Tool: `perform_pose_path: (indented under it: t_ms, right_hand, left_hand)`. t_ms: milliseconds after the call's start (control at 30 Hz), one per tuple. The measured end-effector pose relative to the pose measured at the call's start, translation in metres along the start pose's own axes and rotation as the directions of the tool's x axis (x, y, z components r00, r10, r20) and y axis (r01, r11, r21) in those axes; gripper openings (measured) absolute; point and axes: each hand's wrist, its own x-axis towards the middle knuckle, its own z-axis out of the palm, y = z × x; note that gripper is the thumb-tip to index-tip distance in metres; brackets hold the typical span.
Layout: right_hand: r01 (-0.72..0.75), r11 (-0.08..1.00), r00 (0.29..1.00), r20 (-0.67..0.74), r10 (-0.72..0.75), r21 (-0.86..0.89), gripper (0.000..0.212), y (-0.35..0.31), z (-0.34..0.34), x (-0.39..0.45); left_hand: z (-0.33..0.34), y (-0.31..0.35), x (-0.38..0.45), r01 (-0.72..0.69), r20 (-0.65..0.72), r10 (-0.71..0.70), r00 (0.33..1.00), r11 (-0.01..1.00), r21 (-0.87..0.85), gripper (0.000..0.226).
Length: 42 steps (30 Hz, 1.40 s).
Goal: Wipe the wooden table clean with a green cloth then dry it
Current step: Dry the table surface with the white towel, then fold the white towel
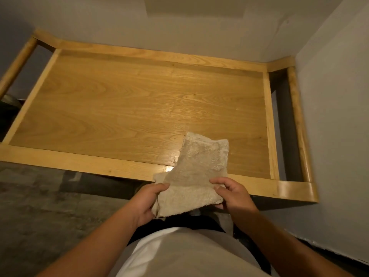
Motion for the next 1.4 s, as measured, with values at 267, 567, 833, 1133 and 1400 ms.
perform_pose_path:
  t_ms: [267, 567, 833, 1133, 1400]
  right_hand:
    - [0.531, 0.424, 0.824, 0.329, -0.462, -0.734, 0.026, -0.078, 0.035, 0.004]
    - [0.597, 0.701, 0.782, 0.478, -0.399, -0.391, 0.013, -0.137, 0.152, 0.007]
    - [0.734, 0.598, 0.601, 0.718, -0.353, -0.321, 0.017, -0.154, 0.281, -0.009]
    - [0.798, 0.414, 0.529, 0.838, -0.135, -0.437, 0.012, -0.150, 0.445, -0.035]
    - [0.842, 0.189, 0.503, 0.862, 0.064, -0.505, 0.055, -0.144, 0.527, -0.001]
  left_hand:
    - [-0.025, 0.060, -0.072, -0.292, -0.134, 0.271, 0.953, 0.939, -0.182, 0.076]
    - [-0.095, 0.082, -0.162, -0.633, -0.078, 0.634, 0.769, 0.741, -0.226, 0.048]
    - [-0.198, 0.110, -0.202, -0.497, -0.079, 0.762, 0.642, 0.492, 0.715, 0.076]
    - [-0.290, 0.165, -0.238, -0.645, 0.272, 0.784, 0.557, 0.203, 0.737, 0.026]
    - [-0.392, 0.196, -0.267, -0.672, 0.235, 0.813, 0.533, 0.238, 0.701, 0.008]
